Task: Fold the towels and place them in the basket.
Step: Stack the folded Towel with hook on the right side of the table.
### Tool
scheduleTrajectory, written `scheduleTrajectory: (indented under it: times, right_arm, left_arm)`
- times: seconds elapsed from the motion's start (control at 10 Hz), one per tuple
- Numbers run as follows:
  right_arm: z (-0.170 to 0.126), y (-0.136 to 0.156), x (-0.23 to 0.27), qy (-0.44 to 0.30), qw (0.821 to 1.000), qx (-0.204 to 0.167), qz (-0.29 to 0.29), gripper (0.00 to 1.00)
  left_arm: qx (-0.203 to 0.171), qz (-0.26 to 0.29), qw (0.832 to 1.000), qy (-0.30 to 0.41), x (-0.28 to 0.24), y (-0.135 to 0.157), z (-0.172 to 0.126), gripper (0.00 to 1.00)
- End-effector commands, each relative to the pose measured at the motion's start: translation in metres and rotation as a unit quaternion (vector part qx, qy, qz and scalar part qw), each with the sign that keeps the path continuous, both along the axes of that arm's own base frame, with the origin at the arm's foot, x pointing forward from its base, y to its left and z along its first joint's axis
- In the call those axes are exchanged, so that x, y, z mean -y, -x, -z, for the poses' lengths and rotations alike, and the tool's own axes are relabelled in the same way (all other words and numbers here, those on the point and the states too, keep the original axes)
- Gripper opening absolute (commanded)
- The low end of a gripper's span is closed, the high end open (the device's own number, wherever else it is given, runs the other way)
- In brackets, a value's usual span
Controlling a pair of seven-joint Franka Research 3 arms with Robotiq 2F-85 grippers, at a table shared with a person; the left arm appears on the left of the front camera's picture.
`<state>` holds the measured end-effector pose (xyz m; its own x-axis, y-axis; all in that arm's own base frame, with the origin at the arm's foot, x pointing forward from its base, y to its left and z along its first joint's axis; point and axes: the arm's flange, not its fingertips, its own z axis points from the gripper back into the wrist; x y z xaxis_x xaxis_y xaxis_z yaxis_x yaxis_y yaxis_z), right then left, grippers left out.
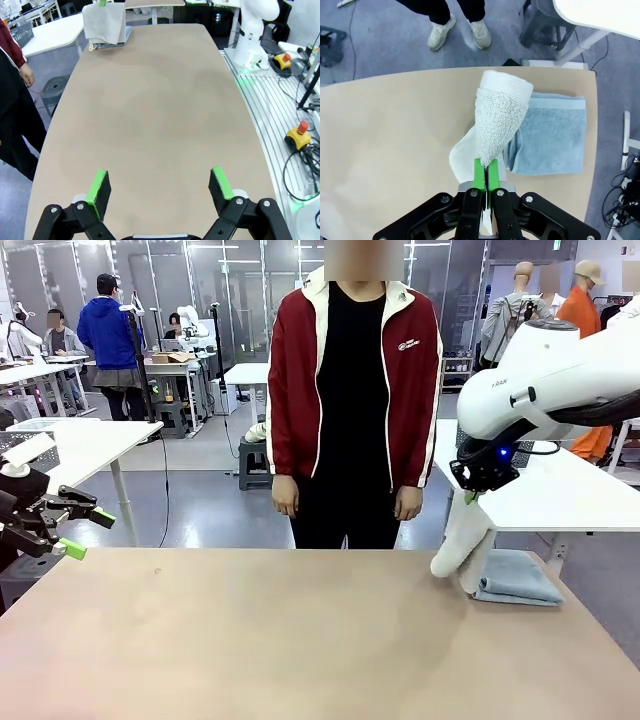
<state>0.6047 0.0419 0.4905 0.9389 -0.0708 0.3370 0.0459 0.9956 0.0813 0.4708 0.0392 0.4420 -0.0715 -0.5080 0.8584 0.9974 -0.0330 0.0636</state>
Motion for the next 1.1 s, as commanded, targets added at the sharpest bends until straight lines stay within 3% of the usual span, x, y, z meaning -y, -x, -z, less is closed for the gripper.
scheduleTrajectory:
  times: [0.0,1.0]
  right_arm:
    - [0.0,-0.014,0.018,-0.004,1.0,-0.011,-0.023,0.03]
    - [0.067,-0.042,0.142,0.008,0.997,-0.074,-0.034,0.03]
  left_arm:
    - [0.001,0.0,1.0,0.001,0.0,0.0,-0.001,1.0]
    - [0.001,0.0,1.0,0.001,0.0,0.0,-0.001,1.0]
